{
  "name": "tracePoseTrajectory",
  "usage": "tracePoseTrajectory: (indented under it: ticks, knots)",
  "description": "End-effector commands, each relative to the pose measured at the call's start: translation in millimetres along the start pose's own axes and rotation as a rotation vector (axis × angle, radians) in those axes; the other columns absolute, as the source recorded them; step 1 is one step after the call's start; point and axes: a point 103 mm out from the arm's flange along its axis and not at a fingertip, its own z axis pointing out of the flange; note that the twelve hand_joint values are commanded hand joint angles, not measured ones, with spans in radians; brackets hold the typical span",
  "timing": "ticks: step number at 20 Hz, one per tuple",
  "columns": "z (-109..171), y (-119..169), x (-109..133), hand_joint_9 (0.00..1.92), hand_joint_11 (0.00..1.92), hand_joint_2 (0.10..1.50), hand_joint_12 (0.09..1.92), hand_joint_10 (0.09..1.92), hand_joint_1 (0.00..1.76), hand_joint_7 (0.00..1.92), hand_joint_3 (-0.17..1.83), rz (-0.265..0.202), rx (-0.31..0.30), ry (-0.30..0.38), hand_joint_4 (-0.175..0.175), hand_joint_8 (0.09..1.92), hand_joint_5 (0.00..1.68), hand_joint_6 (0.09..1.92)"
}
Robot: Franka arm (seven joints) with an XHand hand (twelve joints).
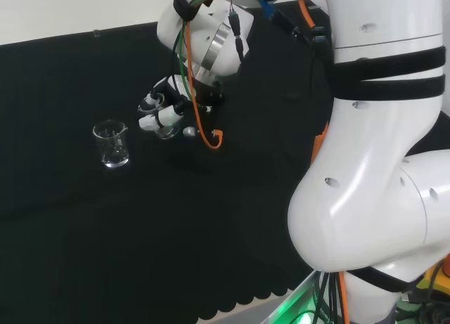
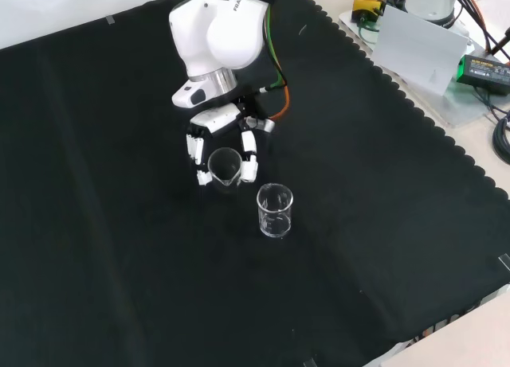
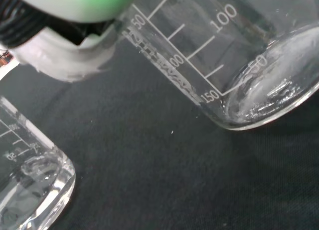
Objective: Place the beaker back on the table.
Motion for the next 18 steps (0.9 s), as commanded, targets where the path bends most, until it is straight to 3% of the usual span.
tracePoseTrajectory:
  ticks: [1, 5, 10, 12, 14, 18]
  knots:
    - [2.1, -0.5, 0.0, 1.6, 1.2, 0.71, 0.82, 0.09, 1.13, 1.66, 0.49, 0.0, 0.003, 0.005, 0.175, 0.09, 1.39, 0.39]
    - [-2.7, -4.1, -5.4, 1.59, 1.18, 0.72, 0.83, 0.09, 1.13, 1.64, 0.47, -0.009, 0.014, 0.024, 0.175, 0.09, 1.38, 0.4]
    - [-1.1, -2.2, 1.0, 1.46, 0.92, 0.86, 1.02, 0.09, 1.1, 1.48, 0.26, -0.04, 0.04, 0.026, 0.175, 0.09, 1.26, 0.56]
    - [-1.5, -2.2, 0.8, 1.37, 0.78, 0.78, 1.1, 0.09, 1.01, 1.39, 0.3, -0.045, 0.06, 0.027, 0.072, 0.09, 1.12, 0.62]
    - [-1.2, -2.1, 0.3, 1.24, 0.61, 0.68, 1.19, 0.09, 0.95, 1.26, 0.41, -0.048, 0.086, 0.03, 0.0, 0.09, 0.89, 0.71]
    - [-2.0, -3.2, 1.2, 1.02, 0.3, 0.6, 1.3, 0.09, 0.88, 1.02, 0.49, -0.052, 0.104, 0.015, -0.062, 0.09, 0.51, 0.7]
